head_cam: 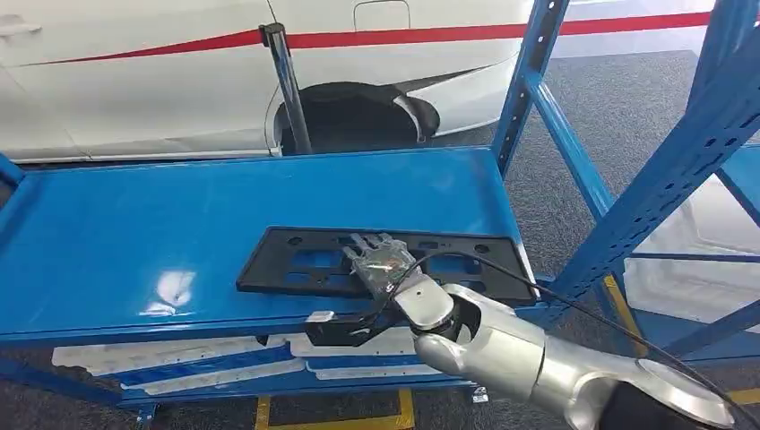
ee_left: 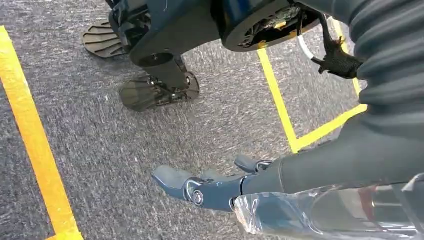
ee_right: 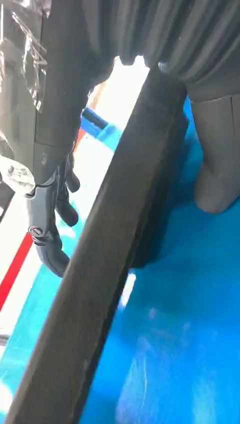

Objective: Take the parts from the cabinet and place them on the table.

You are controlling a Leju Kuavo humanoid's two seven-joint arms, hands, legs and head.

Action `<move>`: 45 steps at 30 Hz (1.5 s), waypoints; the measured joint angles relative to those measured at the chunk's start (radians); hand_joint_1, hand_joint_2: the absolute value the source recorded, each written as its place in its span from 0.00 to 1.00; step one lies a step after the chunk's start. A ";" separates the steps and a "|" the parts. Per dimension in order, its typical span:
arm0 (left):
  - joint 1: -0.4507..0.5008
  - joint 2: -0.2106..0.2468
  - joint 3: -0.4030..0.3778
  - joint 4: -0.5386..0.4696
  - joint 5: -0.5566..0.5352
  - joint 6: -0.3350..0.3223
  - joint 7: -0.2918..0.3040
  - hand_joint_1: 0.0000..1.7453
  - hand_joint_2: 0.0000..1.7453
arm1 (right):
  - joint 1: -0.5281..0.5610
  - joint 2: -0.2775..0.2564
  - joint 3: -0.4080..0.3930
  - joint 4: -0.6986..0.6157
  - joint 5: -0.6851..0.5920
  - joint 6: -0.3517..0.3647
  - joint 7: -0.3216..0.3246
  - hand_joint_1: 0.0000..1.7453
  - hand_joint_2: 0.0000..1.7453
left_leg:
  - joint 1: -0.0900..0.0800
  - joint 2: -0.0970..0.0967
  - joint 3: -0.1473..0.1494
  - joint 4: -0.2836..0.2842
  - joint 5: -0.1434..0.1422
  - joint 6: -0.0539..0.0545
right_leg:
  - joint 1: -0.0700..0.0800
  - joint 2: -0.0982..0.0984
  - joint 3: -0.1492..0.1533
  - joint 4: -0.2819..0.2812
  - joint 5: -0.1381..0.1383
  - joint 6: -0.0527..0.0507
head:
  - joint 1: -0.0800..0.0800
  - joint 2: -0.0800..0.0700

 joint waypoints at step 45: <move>0.003 0.007 0.006 0.000 0.014 0.013 -0.012 0.00 1.00 | -0.036 -0.061 0.002 -0.081 -0.157 0.003 0.055 1.00 1.00 | 0.000 0.000 -0.002 0.000 0.000 0.000 | 0.000 -0.001 -0.001 0.000 0.000 0.000 | 0.000 0.000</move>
